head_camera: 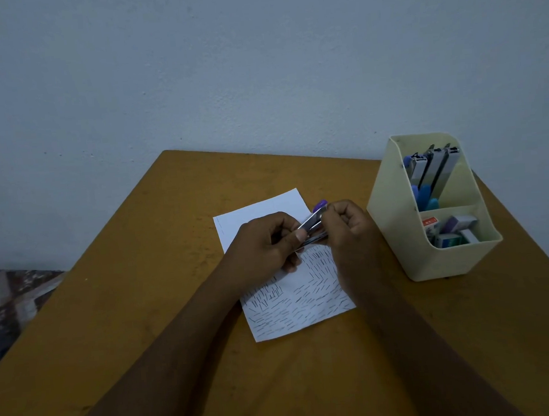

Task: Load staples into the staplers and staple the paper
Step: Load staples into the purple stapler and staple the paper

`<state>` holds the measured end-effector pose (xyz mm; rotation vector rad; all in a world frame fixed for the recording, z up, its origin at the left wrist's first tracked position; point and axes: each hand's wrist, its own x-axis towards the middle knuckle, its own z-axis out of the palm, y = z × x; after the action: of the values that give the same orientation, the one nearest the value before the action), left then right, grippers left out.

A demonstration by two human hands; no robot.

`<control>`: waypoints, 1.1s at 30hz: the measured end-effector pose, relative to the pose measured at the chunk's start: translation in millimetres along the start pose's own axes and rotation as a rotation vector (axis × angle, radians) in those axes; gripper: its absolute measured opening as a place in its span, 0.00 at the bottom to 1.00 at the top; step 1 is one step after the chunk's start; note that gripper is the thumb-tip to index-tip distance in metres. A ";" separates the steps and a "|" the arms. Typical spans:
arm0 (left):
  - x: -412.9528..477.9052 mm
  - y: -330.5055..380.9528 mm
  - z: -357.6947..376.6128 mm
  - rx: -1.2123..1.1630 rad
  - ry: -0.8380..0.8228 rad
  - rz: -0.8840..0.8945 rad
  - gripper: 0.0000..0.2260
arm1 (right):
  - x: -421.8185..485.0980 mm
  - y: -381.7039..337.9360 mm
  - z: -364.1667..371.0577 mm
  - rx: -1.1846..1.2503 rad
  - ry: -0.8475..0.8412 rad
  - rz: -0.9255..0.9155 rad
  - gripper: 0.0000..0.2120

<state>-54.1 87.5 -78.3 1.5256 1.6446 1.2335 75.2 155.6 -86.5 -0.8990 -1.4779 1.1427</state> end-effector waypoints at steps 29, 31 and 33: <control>0.6 -1.5 -1.0 -0.016 0.043 -0.014 0.05 | 3.3 -2.6 -2.9 0.151 -0.104 0.134 0.06; 0.4 -1.9 -0.7 -0.006 0.038 -0.013 0.05 | 3.7 -1.7 -2.4 0.117 -0.103 0.122 0.08; 0.7 -2.5 -0.4 0.002 0.034 -0.014 0.05 | 3.7 -2.2 -2.6 0.101 -0.096 0.113 0.08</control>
<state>-55.7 88.2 -80.2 1.4996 1.6759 1.2568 77.0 159.0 -83.3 -0.8767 -1.4474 1.3480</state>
